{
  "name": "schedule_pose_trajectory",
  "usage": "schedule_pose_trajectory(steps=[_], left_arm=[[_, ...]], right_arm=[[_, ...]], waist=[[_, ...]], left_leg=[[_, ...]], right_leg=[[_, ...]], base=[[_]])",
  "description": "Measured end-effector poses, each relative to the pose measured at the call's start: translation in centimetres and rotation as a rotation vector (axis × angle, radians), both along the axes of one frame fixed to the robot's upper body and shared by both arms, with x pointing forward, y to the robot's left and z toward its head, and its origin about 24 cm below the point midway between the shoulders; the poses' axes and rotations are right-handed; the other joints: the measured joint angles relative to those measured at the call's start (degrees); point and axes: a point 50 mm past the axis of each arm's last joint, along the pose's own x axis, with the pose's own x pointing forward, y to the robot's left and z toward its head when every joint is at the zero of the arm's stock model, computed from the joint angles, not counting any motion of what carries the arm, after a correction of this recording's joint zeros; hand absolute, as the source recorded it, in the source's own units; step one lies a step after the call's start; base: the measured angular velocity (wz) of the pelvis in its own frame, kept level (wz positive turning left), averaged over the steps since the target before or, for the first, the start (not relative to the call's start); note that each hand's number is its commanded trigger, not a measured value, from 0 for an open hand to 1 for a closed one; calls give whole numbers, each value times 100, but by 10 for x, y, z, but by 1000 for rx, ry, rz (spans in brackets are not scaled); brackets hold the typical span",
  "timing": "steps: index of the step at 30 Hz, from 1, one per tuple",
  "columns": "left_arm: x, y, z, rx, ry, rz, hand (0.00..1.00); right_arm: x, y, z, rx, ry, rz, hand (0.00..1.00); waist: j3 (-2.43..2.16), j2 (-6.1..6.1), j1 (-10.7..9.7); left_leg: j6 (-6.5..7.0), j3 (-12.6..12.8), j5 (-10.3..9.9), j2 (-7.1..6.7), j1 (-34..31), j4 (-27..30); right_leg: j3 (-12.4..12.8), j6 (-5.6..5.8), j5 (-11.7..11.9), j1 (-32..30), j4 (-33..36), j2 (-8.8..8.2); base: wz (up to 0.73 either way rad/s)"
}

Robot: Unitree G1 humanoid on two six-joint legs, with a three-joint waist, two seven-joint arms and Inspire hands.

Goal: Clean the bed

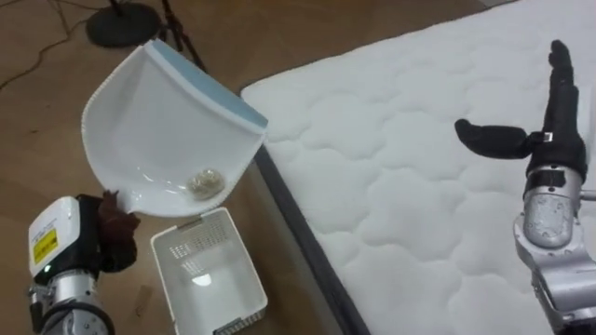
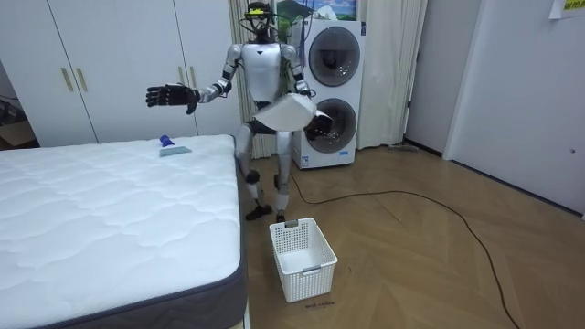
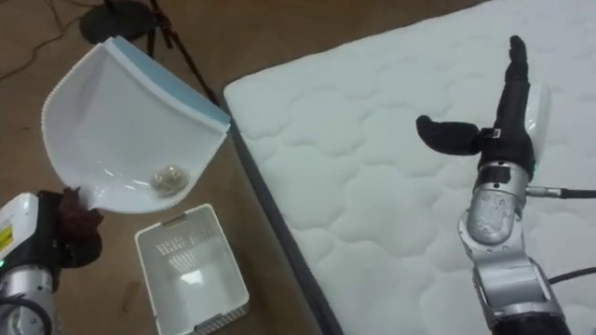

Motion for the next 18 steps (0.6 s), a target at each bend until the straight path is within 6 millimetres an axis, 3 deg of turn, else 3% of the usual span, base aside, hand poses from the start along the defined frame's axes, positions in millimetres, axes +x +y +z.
schedule_pose_trajectory(steps=[2,3,4,5,6,7,8,9,10,14,16,18], left_arm=[[1,-1,0,-2,0,-4,100],[1,-4,-2,-5,7,-13,100],[0,-5,-4,-6,18,-20,100],[0,-5,-6,-8,26,-20,100],[-2,-5,-10,-19,46,-21,100],[-2,-6,-12,-31,61,-28,100],[-2,-6,-12,-33,67,-33,100],[-1,-7,-12,-39,75,-42,100],[0,-8,-12,-43,81,-54,100],[3,-2,-7,-25,79,-67,100],[3,1,-6,-16,80,-68,100],[7,2,-5,-13,78,-82,100]], right_arm=[[-3,2,-5,11,15,1,0],[-4,3,-8,18,23,-2,0],[-6,3,-12,21,36,-6,0],[-6,2,-14,21,45,-10,0],[-8,0,-17,21,59,-23,0],[-9,-2,-18,21,59,-36,0],[-9,-2,-18,21,56,-39,0],[-9,-2,-16,17,48,-45,0],[-9,-4,-15,17,39,-56,0],[-9,-5,-14,18,32,-65,0],[-9,-5,-13,18,31,-64,0],[-10,-6,-14,17,28,-62,0]], waist=[[-5,-4,-137],[-2,10,-228],[-1,19,-339],[1,15,-427],[0,8,-542],[2,-29,-614],[7,-72,-621],[-1,-125,-667],[-49,-80,-660],[-43,-66,-572],[-11,-87,-553],[69,-78,-551]], left_leg=[[79,-454,8,-169,-32,3],[133,-718,36,-250,-84,-4],[200,-1042,80,-354,-127,-21],[226,-1208,116,-412,-131,-31],[203,-1523,182,-515,-128,-20],[209,-1706,201,-607,-130,26],[209,-1780,197,-661,-140,66],[189,-1995,129,-799,-248,236],[156,-2056,70,-786,-354,365],[116,-2248,69,-782,-506,429],[154,-2345,53,-816,-533,460],[183,-2408,-31,-821,-620,622]], right_leg=[[718,7,-102,-126,7,68],[1326,-7,-162,-316,-29,234],[1740,-8,-162,-557,-48,394],[1969,-11,-160,-680,-76,468],[2431,-25,-113,-921,-103,570],[2803,-2,48,-1143,-142,570],[3005,71,200,-1232,-185,603],[3160,-64,549,-1309,-187,644],[3077,-5,471,-1263,-270,648],[2745,-42,439,-1162,-387,664],[2770,-51,443,-1096,-415,703],[2815,-39,396,-1082,-405,748]], base=[[88],[110],[116],[136],[141],[135],[120],[97],[84],[60],[40],[34]])
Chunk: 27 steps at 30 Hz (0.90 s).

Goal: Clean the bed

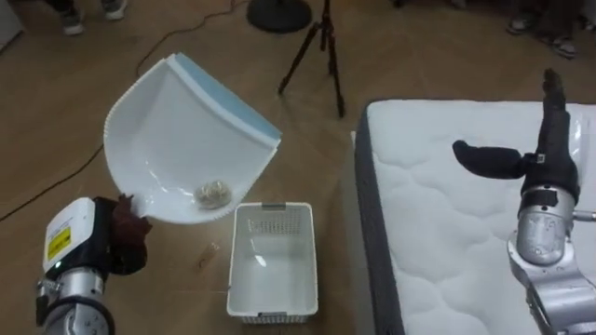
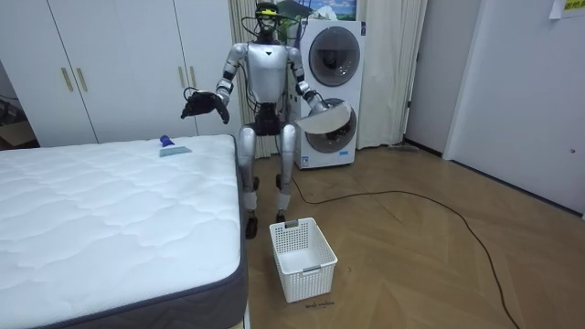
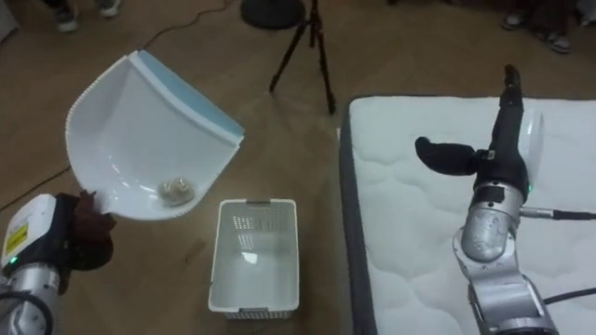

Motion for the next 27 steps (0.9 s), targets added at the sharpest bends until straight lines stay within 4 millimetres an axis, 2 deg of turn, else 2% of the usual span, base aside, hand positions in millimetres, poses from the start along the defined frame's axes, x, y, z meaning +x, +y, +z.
schedule_pose_trajectory(steps=[2,4,9,11,14,18,20,22,24,25,27], left_arm=[[8,1,2,19,3,-26,100],[12,3,3,43,5,-40,100],[19,16,-6,82,78,-14,100],[18,20,-9,94,106,-10,100],[18,26,-8,127,125,-19,100],[24,38,-2,173,136,-8,100],[27,44,2,194,140,-1,100],[33,43,5,216,139,-26,100],[35,42,7,225,133,-36,100],[36,43,8,233,136,-40,100],[40,45,11,259,142,-56,100]], right_arm=[[-2,-2,-8,-1,30,-6,0],[-4,-2,-17,-3,74,-2,0],[-10,0,-43,-12,214,47,0],[-12,2,-51,-36,267,74,0],[-12,3,-53,-72,294,105,0],[-12,3,-55,-130,320,130,0],[-9,4,-54,-157,324,152,0],[-10,2,-60,-170,355,154,0],[-12,1,-64,-195,383,157,0],[-13,1,-66,-211,391,162,0],[-13,1,-66,-213,393,163,0]], waist=[[19,8,-16],[23,11,10],[41,39,117],[41,40,131],[45,44,129],[53,40,118],[90,68,108],[163,181,-1],[185,238,-14],[190,273,-48],[183,299,-141]], left_leg=[[18,-156,-86,-21,-218,221],[23,-198,-107,-21,-394,297],[25,-214,-119,-38,-588,297],[23,-226,-121,-41,-615,266],[16,-269,-123,-57,-826,348],[-43,-286,-162,-96,-1061,534],[-74,-284,-182,-116,-1167,620],[-110,-284,-219,-118,-1313,711],[-124,-292,-216,-131,-1497,760],[-162,-353,-187,-180,-1624,772],[-193,-344,-125,-198,-1862,820]], right_leg=[[217,8,-17,-152,46,89],[450,8,-15,-329,129,132],[758,18,-19,-554,110,182],[786,26,-26,-665,145,183],[878,28,-96,-973,408,188],[882,-7,-316,-1326,878,128],[871,-8,-407,-1407,1047,105],[745,-16,-505,-1424,1043,90],[724,-24,-557,-1609,1110,79],[723,-36,-581,-1784,1227,55],[707,-69,-640,-2058,1421,10]], base=[[32],[12],[-2],[-2],[5],[8],[12],[26],[11],[6],[18]])
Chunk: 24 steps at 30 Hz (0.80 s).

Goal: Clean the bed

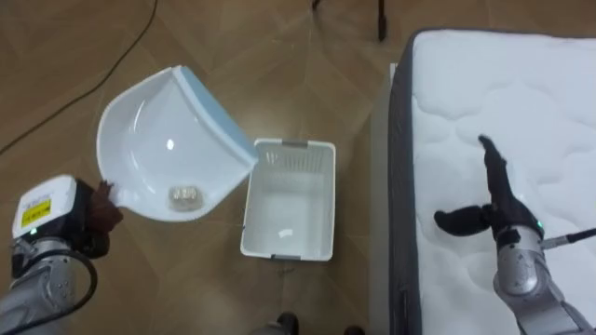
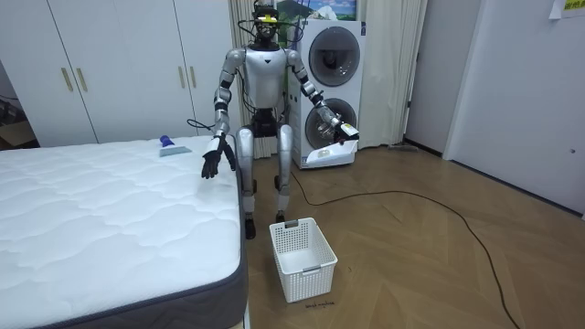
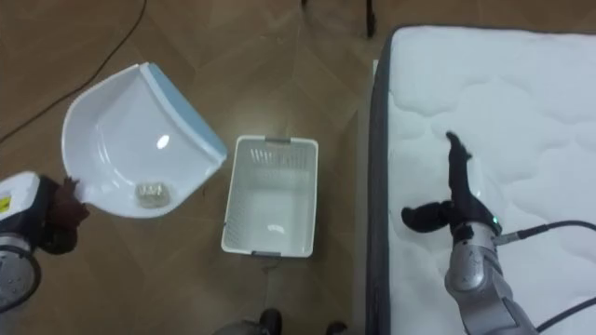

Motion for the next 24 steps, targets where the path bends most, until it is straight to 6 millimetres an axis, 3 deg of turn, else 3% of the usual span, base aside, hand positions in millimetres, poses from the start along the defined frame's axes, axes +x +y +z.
schedule_pose_trajectory(steps=[5,10,12,16,20,24], left_arm=[[11,12,11,76,34,-25,100],[11,25,20,165,109,-57,100],[13,26,21,191,131,-69,100],[11,22,15,248,215,-122,100],[9,20,10,263,286,-150,100],[9,23,13,267,319,-150,100]], right_arm=[[-2,-2,-1,-15,8,4,0],[-5,4,-4,-31,26,37,0],[-5,5,-5,-36,32,47,0],[-5,11,-8,-44,40,69,0],[-7,19,-12,-52,60,106,0],[-6,16,-7,-73,45,116,0]], waist=[[6,180,-267],[-10,295,-410],[-21,345,-441],[-20,576,-554],[-24,686,-698],[-43,791,-684]], left_leg=[[-47,151,81,44,-359,84],[-41,360,86,1,-373,35],[-30,460,93,27,-369,1],[-18,560,100,25,-371,-45],[6,784,108,43,-418,-55],[45,1034,113,116,-499,-47]], right_leg=[[-105,-75,-86,-359,229,-50],[88,-53,-195,-561,491,-140],[112,-52,-206,-577,506,-150],[102,-32,-230,-598,518,-212],[62,-15,-343,-660,653,-301],[129,-24,-368,-840,781,-328]], base=[[16],[-11],[-2],[2],[15],[-2]])
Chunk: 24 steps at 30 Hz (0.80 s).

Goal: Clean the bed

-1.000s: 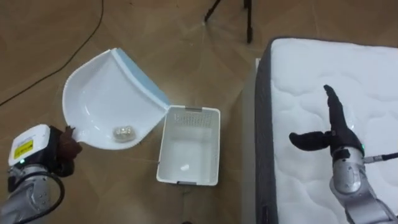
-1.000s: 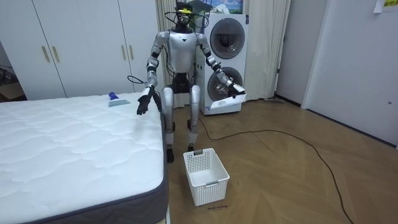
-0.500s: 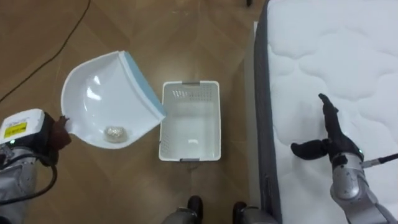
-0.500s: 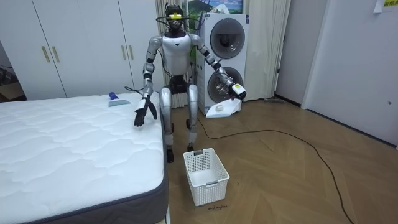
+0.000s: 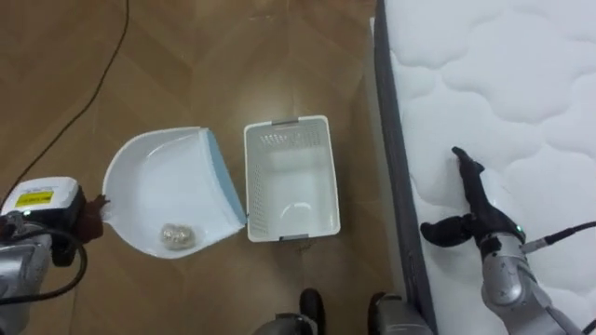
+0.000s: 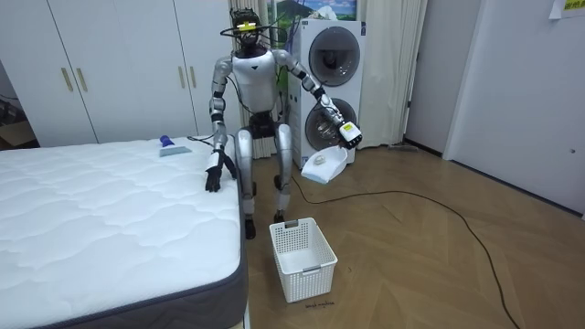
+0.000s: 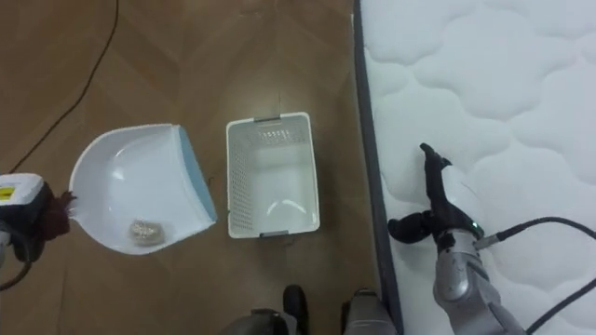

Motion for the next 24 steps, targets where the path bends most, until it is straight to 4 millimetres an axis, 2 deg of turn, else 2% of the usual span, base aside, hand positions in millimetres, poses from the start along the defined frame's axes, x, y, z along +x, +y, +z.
schedule_pose_trajectory(steps=[3,6,9,14,17,21,24], left_arm=[[3,3,5,8,4,10,100],[7,3,8,-3,4,23,100],[14,6,12,-35,10,65,100],[17,8,12,-49,29,88,100],[10,18,8,-101,37,174,100],[1,28,3,-177,48,279,100],[3,28,5,-197,39,299,100]], right_arm=[[1,1,4,4,-22,5,0],[3,0,9,-11,-39,20,0],[4,-2,12,-56,-48,51,0],[3,1,11,-53,-38,83,0],[5,5,13,-46,-46,111,0],[3,7,11,-45,-40,123,0],[0,6,9,-51,-47,113,0]], waist=[[-5,63,-7],[-1,233,-29],[1,312,-31],[7,338,-57],[7,376,-139],[10,430,-288],[10,430,-286]], left_leg=[[26,226,15,32,8,2],[45,287,8,33,11,9],[71,406,23,-8,84,7],[59,570,27,9,229,-6],[14,634,59,25,229,-122],[6,756,86,70,242,-237],[11,830,89,103,246,-263]], right_leg=[[82,-14,-26,-99,157,-51],[141,-19,-38,-148,260,-61],[337,-1,-101,-205,426,-72],[531,-41,-219,-218,612,-35],[643,-61,-213,-298,603,30],[605,-81,-201,-286,500,26],[598,-77,-198,-282,425,23]], base=[[-8],[-10],[-13],[-11],[-8],[2],[4]])
